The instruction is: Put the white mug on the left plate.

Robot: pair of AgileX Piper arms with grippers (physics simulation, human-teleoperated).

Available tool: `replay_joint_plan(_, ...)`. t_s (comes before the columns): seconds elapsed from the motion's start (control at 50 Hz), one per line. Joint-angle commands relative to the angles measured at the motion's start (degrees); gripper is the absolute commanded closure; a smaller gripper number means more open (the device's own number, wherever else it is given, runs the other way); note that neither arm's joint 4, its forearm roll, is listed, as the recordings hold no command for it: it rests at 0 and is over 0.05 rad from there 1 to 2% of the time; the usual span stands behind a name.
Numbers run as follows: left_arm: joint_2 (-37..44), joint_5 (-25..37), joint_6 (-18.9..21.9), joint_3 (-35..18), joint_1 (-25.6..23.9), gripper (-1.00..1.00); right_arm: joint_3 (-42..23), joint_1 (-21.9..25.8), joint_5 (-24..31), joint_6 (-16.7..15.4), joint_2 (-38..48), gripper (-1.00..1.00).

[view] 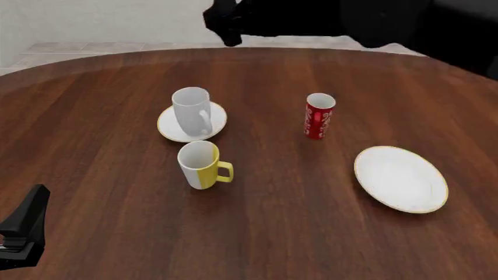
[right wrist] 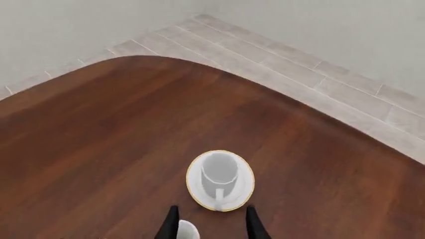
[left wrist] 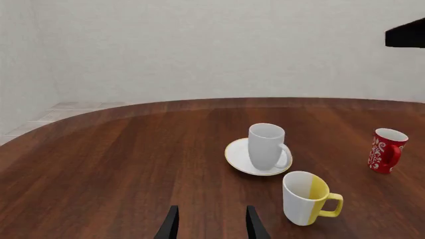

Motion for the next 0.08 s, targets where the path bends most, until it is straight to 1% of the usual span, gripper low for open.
replay_joint_plan(0.02,0.0,0.0,0.0,0.0,0.0,-1.00,8.6,0.2,4.1,-3.7,-23.6,-1.00)
replay_joint_plan(0.06,0.0,0.0,0.0,0.0,0.0,-1.00,9.6,0.2,4.9,-4.5,-26.7,-1.00)
replay_joint_plan(0.08,0.0,0.0,0.0,0.0,0.0,-1.00,9.6,0.2,4.9,-4.5,-26.7,-1.00)
